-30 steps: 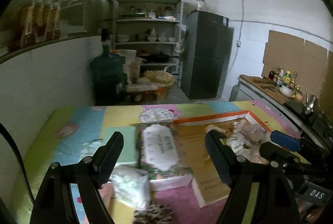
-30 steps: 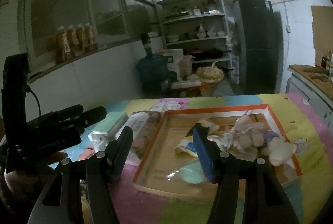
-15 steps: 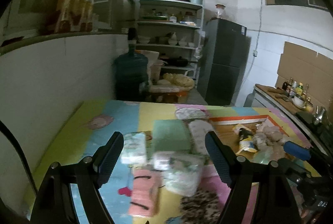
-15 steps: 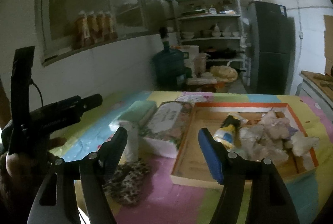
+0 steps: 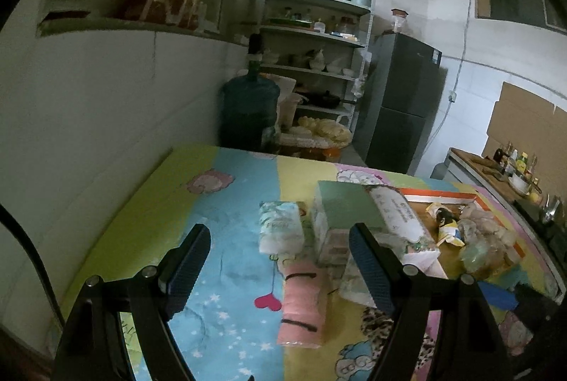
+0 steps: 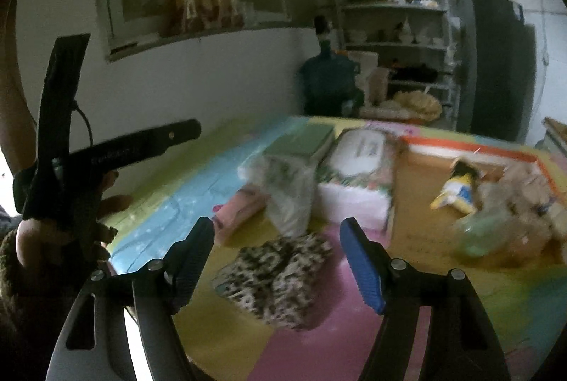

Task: Organize soft objects
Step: 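Move both tools back from the box toward the remaining pile, then grasp the leopard-print scrunchie with the right tool while the left tool grasps the pink rolled towel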

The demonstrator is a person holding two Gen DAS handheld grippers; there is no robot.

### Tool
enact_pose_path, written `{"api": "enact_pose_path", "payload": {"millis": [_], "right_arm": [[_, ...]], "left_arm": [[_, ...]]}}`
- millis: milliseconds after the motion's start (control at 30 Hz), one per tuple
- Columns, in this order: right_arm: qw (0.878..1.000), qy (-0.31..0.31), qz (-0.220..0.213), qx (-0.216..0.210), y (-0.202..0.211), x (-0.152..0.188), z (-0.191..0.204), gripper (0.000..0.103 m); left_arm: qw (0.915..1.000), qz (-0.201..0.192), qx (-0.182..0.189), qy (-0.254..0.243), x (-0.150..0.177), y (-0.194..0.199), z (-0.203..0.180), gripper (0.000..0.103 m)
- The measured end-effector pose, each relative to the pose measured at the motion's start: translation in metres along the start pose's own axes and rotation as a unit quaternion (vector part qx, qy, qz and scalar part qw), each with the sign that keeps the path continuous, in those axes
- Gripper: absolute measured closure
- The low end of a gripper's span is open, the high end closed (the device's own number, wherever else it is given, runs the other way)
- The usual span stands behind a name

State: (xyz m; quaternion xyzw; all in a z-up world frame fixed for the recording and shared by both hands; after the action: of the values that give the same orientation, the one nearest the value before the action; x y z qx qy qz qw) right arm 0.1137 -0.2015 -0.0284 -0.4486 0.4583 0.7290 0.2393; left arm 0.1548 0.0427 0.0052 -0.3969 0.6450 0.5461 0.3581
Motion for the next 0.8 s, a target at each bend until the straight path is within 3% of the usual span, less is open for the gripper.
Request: {"api": "enact_pose_path", "payload": {"millis": [400, 800], "right_arm": [[0.998, -0.039, 0.053, 0.022, -0.038, 0.026, -0.001, 0.028], [0.996, -0.016, 0.07, 0.057, -0.056, 0.035, 0.009, 0.028]], "left_arm": [[0.9995, 0.029, 0.008, 0.01, 0.02, -0.011, 0.021, 0.023], [0.9975, 0.063, 0.032, -0.003, 0.038, -0.026, 0.021, 0.023]]}}
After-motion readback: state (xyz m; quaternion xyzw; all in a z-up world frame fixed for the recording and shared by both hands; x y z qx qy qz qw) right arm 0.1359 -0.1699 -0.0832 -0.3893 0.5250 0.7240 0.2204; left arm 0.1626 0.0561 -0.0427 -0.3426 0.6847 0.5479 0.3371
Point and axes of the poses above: each gripper's, at about its wrist camera, not at the fingertips, and y roughly against the way its jaws point, z to its left, x to its underside, the point moved 1 cm from there along -y, roughly the way its jaws point, and after that the axes turned 5 degrees about -z, right-handed, at the moved point
